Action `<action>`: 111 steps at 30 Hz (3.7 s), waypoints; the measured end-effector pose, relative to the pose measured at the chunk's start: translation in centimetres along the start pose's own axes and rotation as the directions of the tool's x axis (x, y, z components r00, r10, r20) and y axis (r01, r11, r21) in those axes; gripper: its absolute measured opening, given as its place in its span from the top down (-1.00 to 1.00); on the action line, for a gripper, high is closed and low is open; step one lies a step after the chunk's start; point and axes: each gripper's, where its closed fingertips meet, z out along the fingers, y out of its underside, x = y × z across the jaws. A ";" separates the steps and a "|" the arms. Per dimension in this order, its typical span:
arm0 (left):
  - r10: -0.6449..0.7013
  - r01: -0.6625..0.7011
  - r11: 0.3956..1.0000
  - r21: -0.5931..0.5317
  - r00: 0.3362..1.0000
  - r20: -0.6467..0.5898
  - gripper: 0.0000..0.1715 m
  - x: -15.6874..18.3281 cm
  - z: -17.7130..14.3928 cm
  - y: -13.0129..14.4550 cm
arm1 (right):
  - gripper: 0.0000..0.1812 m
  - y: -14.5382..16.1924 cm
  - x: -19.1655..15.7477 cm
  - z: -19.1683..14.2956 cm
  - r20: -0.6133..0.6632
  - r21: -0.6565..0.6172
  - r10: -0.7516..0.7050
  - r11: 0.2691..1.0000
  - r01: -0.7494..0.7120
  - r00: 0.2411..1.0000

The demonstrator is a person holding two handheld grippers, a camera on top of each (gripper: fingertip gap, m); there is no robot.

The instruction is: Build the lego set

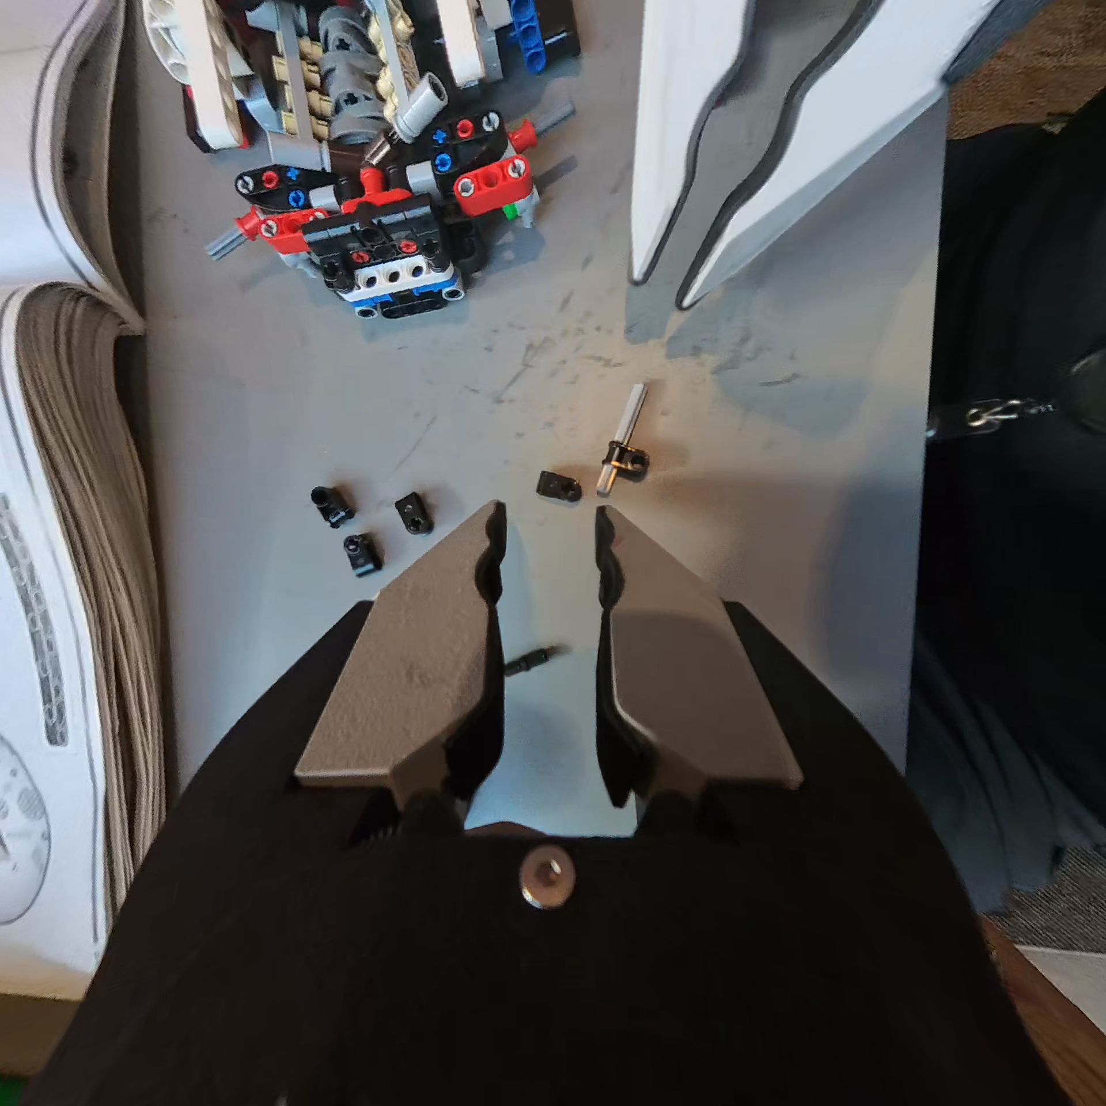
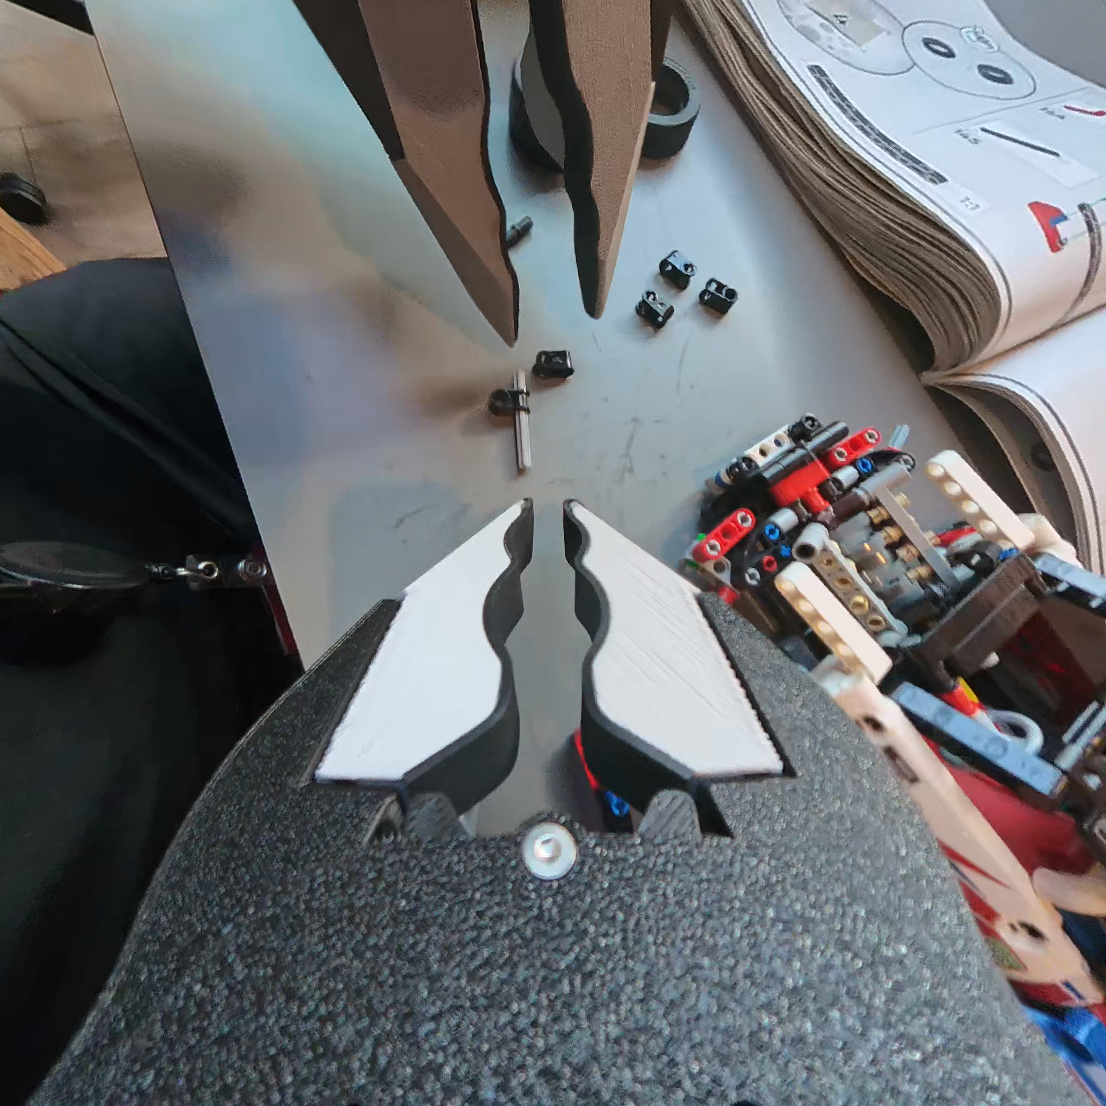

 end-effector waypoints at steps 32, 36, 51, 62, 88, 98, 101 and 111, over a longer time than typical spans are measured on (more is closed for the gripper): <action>-0.256 0.265 0.962 0.059 0.958 -0.127 0.85 1.6 -1.0 0.1 | 0.89 -1.0 -1.5 -3.5 -0.047 0.235 -0.080 0.968 0.089 0.996; -0.306 0.360 0.923 0.137 0.901 -0.309 0.84 4.0 -2.5 -3.0 | 0.85 -3.5 -2.6 -3.9 -0.123 0.293 -0.271 0.909 0.296 0.955; -0.313 0.460 0.869 0.184 0.797 -0.516 0.85 7.0 -2.9 -4.7 | 0.78 -4.7 -4.2 -1.8 -0.180 0.218 -0.534 0.797 0.563 0.826; -0.346 0.496 0.839 0.223 0.804 -0.483 0.85 7.6 -2.3 -4.7 | 0.85 -3.7 -4.7 -1.0 -0.164 0.222 -0.535 0.798 0.560 0.829; 0.215 -0.327 0.939 0.110 0.803 0.555 0.85 3.3 -3.7 -4.8 | 0.87 -5.6 -2.6 -1.0 0.478 0.237 0.341 0.837 -0.493 0.809; 0.238 -0.393 0.909 0.138 0.763 0.601 0.85 4.3 -4.4 -5.4 | 0.90 -7.2 -3.4 -1.5 0.619 0.223 0.340 0.788 -0.574 0.707; 0.231 -0.391 0.908 0.148 0.764 0.603 0.85 4.5 -4.2 -5.5 | 0.91 -7.0 -3.5 -1.4 0.600 0.230 0.314 0.814 -0.534 0.736; 0.110 -0.245 0.911 0.333 0.920 0.376 0.79 5.3 -4.2 -5.6 | 0.92 -6.5 -3.8 -1.8 0.619 0.232 0.198 0.878 -0.418 0.760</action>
